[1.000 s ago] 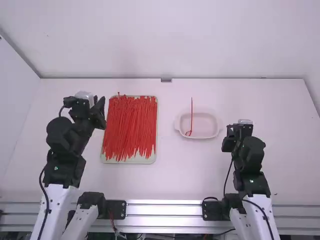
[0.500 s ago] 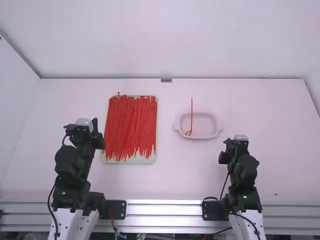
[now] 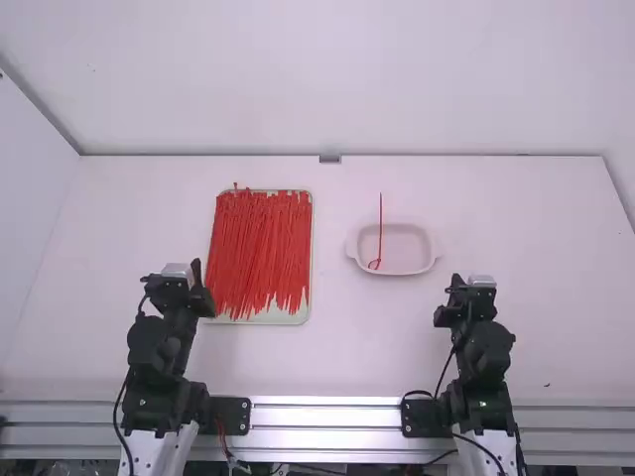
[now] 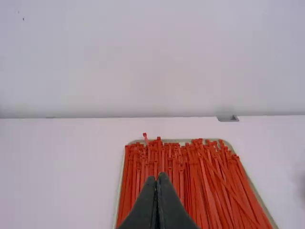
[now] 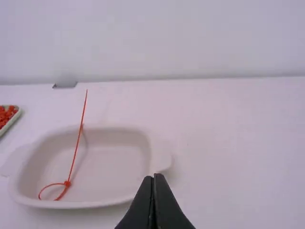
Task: Fasten the cable tie
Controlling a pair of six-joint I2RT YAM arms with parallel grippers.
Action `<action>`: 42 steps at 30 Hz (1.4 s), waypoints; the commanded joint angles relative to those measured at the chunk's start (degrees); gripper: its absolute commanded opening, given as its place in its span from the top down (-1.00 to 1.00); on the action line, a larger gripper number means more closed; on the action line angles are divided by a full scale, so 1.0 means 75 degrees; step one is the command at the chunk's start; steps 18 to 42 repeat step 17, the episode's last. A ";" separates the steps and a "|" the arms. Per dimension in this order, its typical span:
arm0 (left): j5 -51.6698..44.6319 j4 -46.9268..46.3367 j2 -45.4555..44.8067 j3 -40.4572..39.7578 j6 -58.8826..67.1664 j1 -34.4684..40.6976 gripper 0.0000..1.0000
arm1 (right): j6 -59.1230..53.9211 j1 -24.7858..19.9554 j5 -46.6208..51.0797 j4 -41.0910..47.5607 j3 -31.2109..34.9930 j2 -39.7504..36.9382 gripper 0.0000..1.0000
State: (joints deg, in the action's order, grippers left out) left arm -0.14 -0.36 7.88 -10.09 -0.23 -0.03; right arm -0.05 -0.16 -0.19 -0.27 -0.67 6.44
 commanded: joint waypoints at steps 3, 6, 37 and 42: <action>0.0019 0.0048 -0.0475 0.0428 0.0031 0.0004 1.00 | 0.0007 0.0022 0.0025 0.0036 0.0089 -0.0411 1.00; 0.0019 0.0048 -0.0735 0.0688 0.0031 0.0004 1.00 | 0.0007 0.0022 0.0025 0.0036 0.0089 -0.0642 1.00; 0.0019 0.0048 -0.1051 0.1345 0.0031 0.0004 1.00 | 0.0007 0.0022 0.0025 0.0036 0.0089 -0.0858 1.00; 0.0019 0.0048 -0.1051 0.1345 0.0031 0.0004 1.00 | 0.0007 0.0022 0.0025 0.0036 0.0089 -0.0858 1.00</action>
